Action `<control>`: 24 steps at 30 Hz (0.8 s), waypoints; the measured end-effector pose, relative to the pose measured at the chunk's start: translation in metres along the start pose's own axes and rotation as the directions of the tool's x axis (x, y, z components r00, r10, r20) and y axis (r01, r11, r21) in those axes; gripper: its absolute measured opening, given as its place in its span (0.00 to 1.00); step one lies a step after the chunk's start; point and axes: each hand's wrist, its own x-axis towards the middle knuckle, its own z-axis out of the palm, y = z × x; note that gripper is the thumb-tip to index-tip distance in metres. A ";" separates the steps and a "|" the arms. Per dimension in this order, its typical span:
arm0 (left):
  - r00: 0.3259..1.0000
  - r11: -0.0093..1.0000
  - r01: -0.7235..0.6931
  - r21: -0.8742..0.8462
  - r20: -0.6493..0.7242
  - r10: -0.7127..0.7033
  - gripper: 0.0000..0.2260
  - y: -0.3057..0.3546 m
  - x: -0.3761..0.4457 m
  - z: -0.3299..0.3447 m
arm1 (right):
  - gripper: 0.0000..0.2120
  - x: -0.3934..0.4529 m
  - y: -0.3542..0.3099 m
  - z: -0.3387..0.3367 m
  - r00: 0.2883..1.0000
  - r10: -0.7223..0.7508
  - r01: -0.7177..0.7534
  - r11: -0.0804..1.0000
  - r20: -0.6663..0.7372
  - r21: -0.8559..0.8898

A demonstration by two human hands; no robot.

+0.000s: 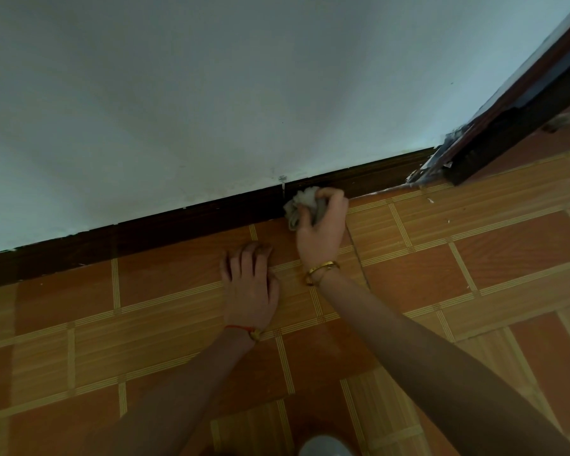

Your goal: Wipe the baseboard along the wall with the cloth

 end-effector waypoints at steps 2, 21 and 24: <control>1.000 1.000 -0.004 -0.012 -0.002 0.004 0.19 -0.001 0.000 0.000 | 0.13 0.014 0.003 -0.010 0.995 0.060 -0.060 0.998 -0.078 0.007; 1.000 1.000 0.003 -0.006 0.011 -0.003 0.19 0.000 -0.001 0.000 | 0.12 0.002 -0.019 -0.007 0.999 -0.014 0.015 1.000 -0.035 0.021; 1.000 1.000 0.006 -0.004 0.010 -0.006 0.19 0.001 0.001 0.000 | 0.12 -0.009 -0.020 0.003 0.996 -0.082 0.082 0.997 0.030 0.014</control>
